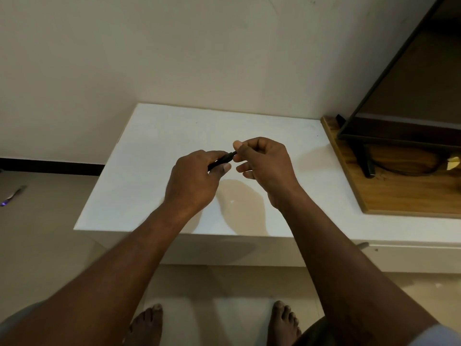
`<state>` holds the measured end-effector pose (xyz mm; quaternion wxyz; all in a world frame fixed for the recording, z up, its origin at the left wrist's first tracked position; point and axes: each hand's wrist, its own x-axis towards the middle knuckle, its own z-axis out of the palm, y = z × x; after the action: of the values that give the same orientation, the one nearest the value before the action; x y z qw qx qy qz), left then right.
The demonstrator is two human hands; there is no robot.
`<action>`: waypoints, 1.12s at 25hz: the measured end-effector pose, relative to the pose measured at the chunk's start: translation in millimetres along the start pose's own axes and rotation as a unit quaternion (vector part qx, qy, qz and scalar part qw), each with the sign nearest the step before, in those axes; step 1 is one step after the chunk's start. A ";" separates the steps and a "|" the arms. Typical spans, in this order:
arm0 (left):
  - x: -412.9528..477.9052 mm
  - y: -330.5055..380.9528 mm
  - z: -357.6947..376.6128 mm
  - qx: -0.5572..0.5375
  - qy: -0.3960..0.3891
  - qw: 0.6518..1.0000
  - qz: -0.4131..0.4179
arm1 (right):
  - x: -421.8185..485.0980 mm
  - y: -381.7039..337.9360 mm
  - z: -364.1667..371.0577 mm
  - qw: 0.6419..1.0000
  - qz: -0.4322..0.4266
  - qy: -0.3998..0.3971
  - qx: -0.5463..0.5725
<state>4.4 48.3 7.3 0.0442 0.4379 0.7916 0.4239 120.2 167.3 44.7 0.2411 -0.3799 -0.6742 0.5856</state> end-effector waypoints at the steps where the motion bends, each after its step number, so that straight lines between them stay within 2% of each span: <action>1: -0.2 0.2 -0.1 0.005 -0.001 1.000 0.005 | -0.1 0.1 -0.9 1.000 0.004 0.001 -0.008; 6: -0.9 -0.9 0.5 0.023 0.004 0.999 0.024 | -0.2 2.1 -0.4 0.998 0.027 -0.008 -0.063; 16: 1.1 1.1 1.2 0.032 -0.006 0.999 0.024 | 2.7 1.8 -0.3 0.992 -0.021 0.008 -0.120; 18: 1.3 2.4 0.3 0.037 -0.004 0.999 0.020 | 6.6 2.7 -0.9 0.993 -0.033 0.036 -0.111; 21: 2.3 -3.9 -3.9 0.043 -0.003 0.999 -0.023 | 18.6 -0.8 -22.8 0.991 -0.029 0.124 -0.027; 23: 2.3 -8.6 -7.0 0.031 -0.008 0.998 -0.048 | 25.1 3.8 -47.2 0.983 -0.048 0.145 -0.101; 25: 2.1 -9.8 -6.9 0.025 -0.017 0.998 -0.054 | 27.0 14.6 -64.2 0.966 -0.046 0.117 -0.226; 28: 1.0 -8.0 -2.6 0.025 -0.020 0.998 -0.047 | 30.3 37.0 -72.2 0.910 -0.036 0.092 -0.402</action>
<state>-2.6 45.2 3.6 0.0686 0.4096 0.8206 0.3926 166.3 236.1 19.3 0.1497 -0.4721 -0.8407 0.2189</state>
